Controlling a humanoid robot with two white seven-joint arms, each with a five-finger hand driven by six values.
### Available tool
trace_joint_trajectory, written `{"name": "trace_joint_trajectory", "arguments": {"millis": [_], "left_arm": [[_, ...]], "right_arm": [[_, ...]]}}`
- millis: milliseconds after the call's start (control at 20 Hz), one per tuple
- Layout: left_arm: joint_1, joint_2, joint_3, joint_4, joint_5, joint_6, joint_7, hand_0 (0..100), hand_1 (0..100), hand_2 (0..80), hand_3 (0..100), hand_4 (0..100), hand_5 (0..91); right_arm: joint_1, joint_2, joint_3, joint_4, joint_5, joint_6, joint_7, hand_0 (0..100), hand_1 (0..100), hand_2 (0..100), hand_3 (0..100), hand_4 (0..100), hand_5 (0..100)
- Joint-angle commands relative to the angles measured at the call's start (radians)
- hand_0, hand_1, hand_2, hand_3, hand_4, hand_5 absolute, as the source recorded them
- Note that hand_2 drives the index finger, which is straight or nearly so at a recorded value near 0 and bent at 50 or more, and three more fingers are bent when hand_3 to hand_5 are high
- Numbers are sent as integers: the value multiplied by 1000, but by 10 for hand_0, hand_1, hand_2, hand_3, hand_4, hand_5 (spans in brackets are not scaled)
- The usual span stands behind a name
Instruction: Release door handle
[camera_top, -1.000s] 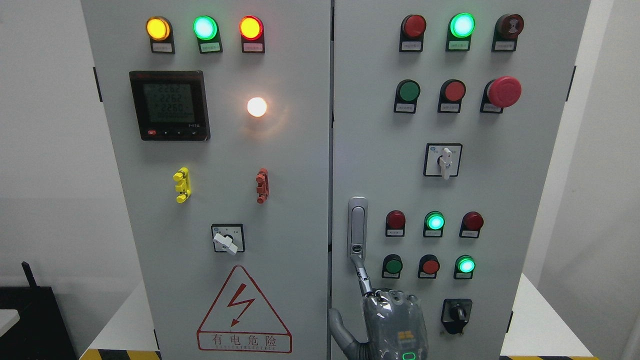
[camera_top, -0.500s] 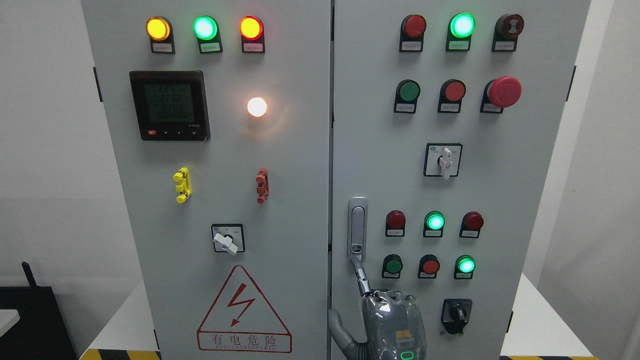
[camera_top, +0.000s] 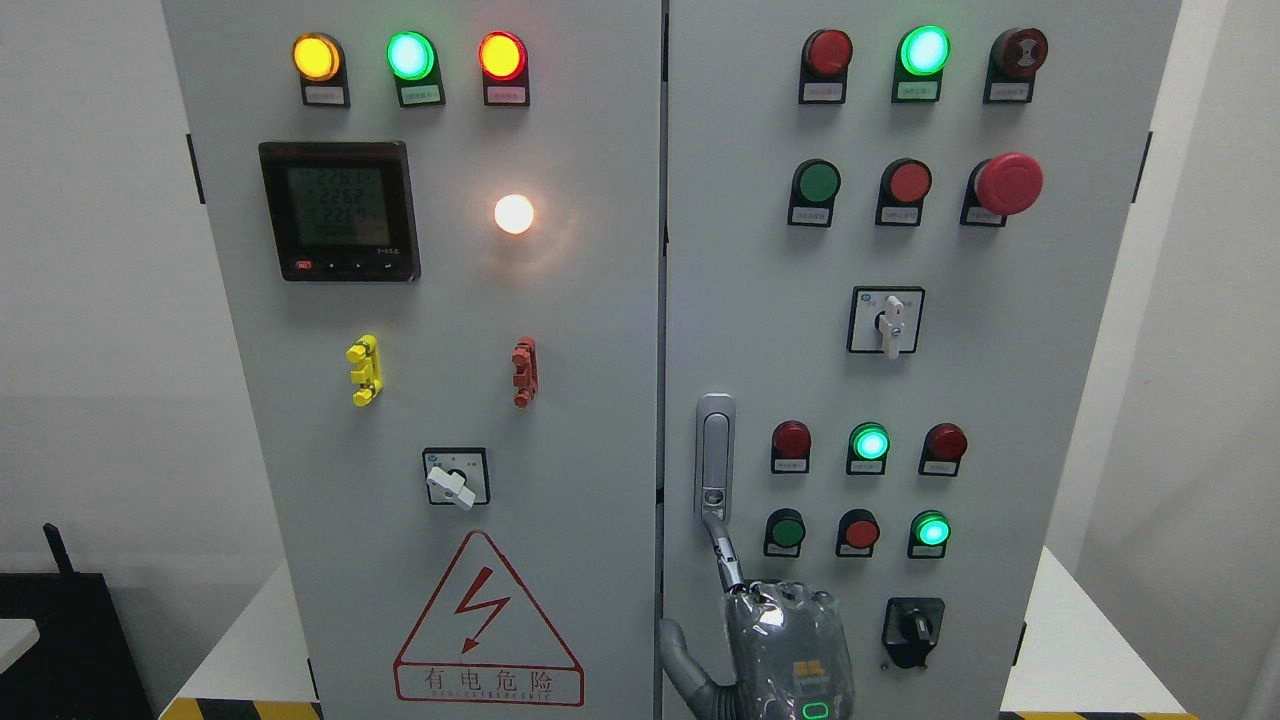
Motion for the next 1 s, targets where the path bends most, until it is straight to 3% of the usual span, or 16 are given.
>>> {"name": "trace_joint_trajectory", "arguments": {"millis": [0, 950], "left_arm": [[0, 0, -12, -15, 0, 0, -1, 120, 389, 0, 0, 0, 0], [0, 0, -12, -15, -1, 0, -1, 120, 389, 0, 0, 0, 0]], "right_arm": [[-2, 0, -8, 2, 0, 1, -1, 386, 327, 0, 1000, 1000, 987], [-8, 0, -9, 12, -2, 1, 2, 382, 327, 30, 1000, 1000, 988]]}}
